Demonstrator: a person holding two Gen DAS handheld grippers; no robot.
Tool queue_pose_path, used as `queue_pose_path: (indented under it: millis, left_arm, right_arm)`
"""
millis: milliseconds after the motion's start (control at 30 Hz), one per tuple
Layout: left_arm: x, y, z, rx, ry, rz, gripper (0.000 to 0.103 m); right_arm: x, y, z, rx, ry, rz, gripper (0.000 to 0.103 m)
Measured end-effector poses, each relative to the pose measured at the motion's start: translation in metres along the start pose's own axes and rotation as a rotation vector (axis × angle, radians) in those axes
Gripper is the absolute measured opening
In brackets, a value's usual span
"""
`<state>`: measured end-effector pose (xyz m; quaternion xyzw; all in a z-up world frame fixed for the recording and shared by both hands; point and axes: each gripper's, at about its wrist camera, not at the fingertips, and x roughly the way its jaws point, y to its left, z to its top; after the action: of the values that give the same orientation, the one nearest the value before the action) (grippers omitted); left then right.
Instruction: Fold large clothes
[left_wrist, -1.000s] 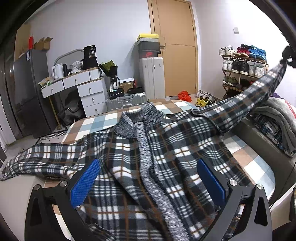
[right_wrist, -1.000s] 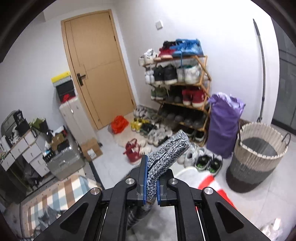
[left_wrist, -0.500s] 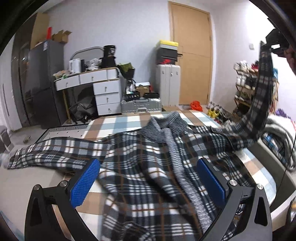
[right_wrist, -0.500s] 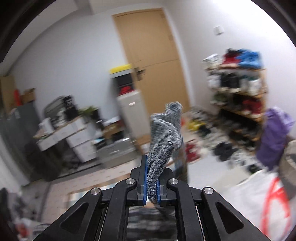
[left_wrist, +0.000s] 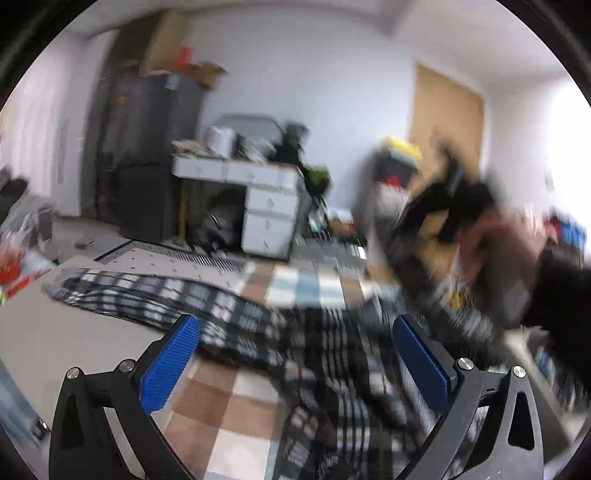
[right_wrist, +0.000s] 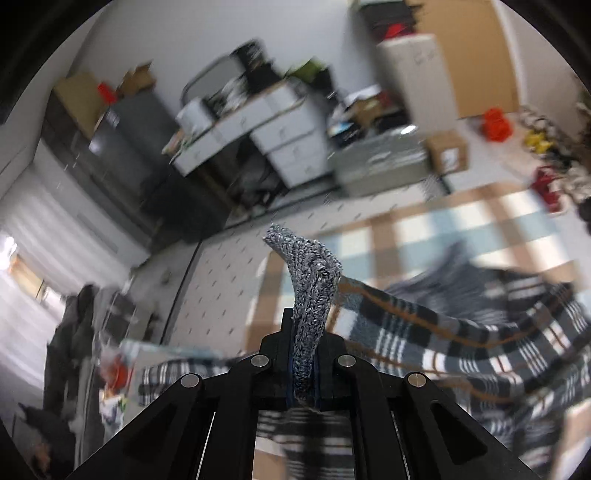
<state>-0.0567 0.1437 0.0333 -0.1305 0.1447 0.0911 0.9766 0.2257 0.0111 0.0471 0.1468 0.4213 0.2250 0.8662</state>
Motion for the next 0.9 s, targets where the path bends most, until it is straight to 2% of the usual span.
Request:
queue_pose_path:
  millis: [100, 267, 300, 367, 467, 600, 667, 700, 733, 767, 800, 900]
  left_arm:
    - [-0.007, 0.005, 0.003, -0.02, -0.05, 0.003, 0.102]
    - [0.009, 0.009, 0.002, -0.061, 0.013, -0.041, 0.102]
    - [0.009, 0.009, 0.001, -0.066, 0.017, -0.05, 0.102]
    - [0.006, 0.009, 0.002, -0.066, 0.01, -0.061, 0.102]
    - [0.001, 0.007, 0.002, -0.053, -0.014, -0.06, 0.102]
    - [-0.002, 0.012, 0.002, -0.053, -0.016, -0.066, 0.102]
    - [-0.003, 0.014, 0.002, -0.051, -0.018, -0.061, 0.102]
    - [-0.004, 0.015, 0.002, -0.055, -0.022, -0.06, 0.102]
    - [-0.005, 0.017, 0.002, -0.059, -0.028, -0.058, 0.102]
    - [-0.007, 0.016, 0.002, -0.062, -0.034, -0.055, 0.102]
    - [-0.008, 0.017, 0.003, -0.064, -0.042, -0.051, 0.102]
    - [-0.008, 0.02, 0.003, -0.067, -0.048, -0.038, 0.102]
  right_arm:
    - [0.055, 0.021, -0.024, -0.002, 0.057, 0.027, 0.007]
    - [0.134, 0.03, -0.061, 0.099, 0.141, 0.038, 0.007]
    - [0.145, 0.029, -0.057, 0.125, 0.155, 0.032, 0.007]
    - [0.159, 0.017, -0.064, 0.173, 0.165, 0.043, 0.007]
    - [0.169, 0.009, -0.068, 0.173, 0.177, 0.042, 0.007]
    - [0.19, 0.006, -0.078, 0.239, 0.274, 0.041, 0.009]
    - [0.195, 0.006, -0.084, 0.285, 0.318, 0.051, 0.015]
    - [0.195, 0.006, -0.087, 0.313, 0.347, 0.108, 0.032]
    - [0.193, 0.007, -0.089, 0.334, 0.377, 0.2, 0.073]
    - [0.186, 0.011, -0.092, 0.337, 0.401, 0.287, 0.093]
    - [0.171, 0.015, -0.093, 0.31, 0.386, 0.324, 0.103]
    - [0.117, 0.019, -0.088, 0.162, 0.315, 0.405, 0.103]
